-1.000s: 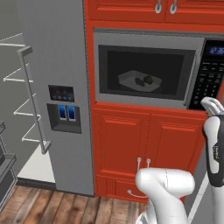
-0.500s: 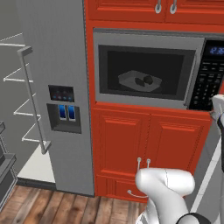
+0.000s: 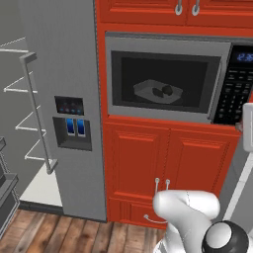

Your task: Place the tupperware containing the steak and mushroom meal in the microwave. Close the microwave door and press the start button to reheat the meal.

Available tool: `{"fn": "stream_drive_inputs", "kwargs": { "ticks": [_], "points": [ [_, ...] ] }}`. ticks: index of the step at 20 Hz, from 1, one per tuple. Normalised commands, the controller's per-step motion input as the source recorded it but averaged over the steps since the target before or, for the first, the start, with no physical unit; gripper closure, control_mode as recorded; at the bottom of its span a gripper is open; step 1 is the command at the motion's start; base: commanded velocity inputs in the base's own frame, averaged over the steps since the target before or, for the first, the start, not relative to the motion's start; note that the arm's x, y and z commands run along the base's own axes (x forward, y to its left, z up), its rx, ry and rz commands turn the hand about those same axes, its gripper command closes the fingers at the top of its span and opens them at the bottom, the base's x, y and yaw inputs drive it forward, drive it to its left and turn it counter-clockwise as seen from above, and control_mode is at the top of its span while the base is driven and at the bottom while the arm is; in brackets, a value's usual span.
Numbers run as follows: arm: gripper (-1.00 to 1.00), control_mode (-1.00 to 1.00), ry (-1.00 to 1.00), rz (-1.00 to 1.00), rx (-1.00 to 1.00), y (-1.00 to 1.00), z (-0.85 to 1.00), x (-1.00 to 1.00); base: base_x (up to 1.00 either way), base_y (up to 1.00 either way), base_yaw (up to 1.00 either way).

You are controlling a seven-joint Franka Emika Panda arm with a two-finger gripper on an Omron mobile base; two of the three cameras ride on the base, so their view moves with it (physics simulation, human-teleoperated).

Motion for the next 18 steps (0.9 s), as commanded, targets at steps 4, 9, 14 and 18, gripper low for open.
{"fn": "stream_drive_inputs", "kwargs": {
  "ticks": [4,9,14,18],
  "points": [
    [1.00,-1.00,0.02,0.00,0.01,0.00,0.00,0.33,0.00,0.00,0.00],
    [1.00,-1.00,0.00,0.00,0.00,0.00,0.00,0.26,0.00,0.00,0.00],
    [1.00,-1.00,0.00,-0.02,0.00,-0.01,0.00,0.21,0.00,0.00,0.00],
    [1.00,-1.00,0.00,-0.03,0.00,-0.01,0.00,0.20,0.00,0.00,0.00]
  ]
}}
